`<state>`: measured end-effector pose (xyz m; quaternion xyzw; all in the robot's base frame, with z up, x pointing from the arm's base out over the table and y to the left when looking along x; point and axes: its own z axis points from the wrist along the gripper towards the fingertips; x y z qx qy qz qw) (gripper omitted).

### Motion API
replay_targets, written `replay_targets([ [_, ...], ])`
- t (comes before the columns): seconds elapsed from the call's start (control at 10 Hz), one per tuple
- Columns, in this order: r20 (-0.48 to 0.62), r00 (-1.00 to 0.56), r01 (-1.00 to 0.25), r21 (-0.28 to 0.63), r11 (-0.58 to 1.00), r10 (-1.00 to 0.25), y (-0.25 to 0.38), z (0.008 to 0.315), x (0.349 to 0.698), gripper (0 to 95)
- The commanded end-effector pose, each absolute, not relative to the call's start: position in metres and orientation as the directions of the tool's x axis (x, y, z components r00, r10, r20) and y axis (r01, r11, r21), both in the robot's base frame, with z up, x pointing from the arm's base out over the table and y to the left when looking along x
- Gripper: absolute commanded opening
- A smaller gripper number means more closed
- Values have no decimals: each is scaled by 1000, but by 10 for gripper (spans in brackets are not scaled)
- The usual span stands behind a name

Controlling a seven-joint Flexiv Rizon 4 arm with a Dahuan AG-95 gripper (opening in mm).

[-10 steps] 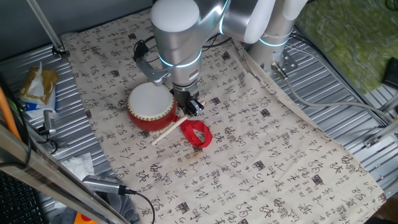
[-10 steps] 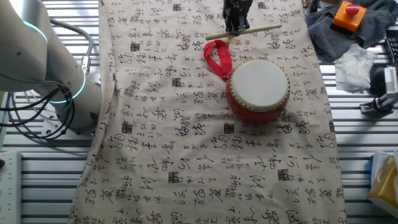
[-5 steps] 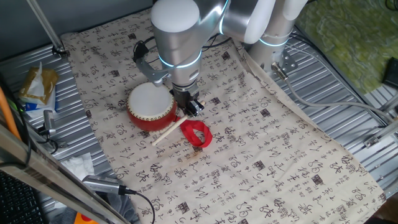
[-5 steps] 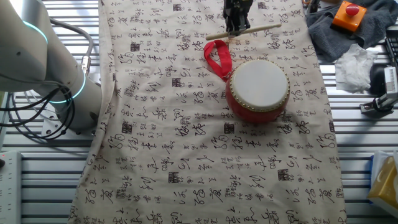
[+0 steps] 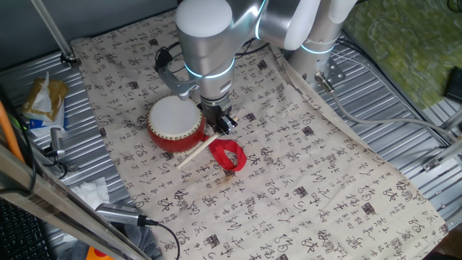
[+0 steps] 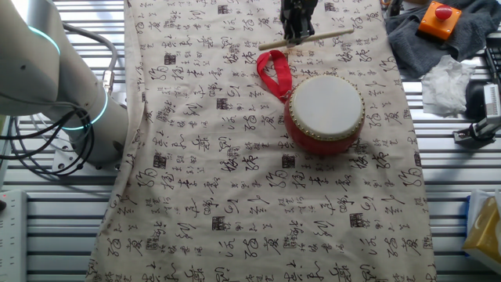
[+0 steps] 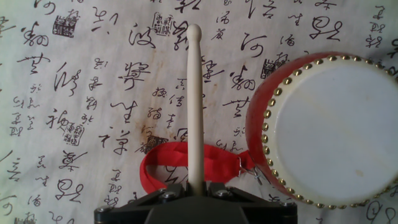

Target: Play the drum

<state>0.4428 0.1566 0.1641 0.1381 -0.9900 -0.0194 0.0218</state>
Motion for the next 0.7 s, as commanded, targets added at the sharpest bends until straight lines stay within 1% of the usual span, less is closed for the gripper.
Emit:
replay_targets([
  [0.1,45,-955,-290,48,956,-293,153,171,434,0],
  [0.5,59,-945,-321,41,946,-323,138,177,420,0],
  [0.7,60,-948,-312,31,950,-313,137,174,417,0],
])
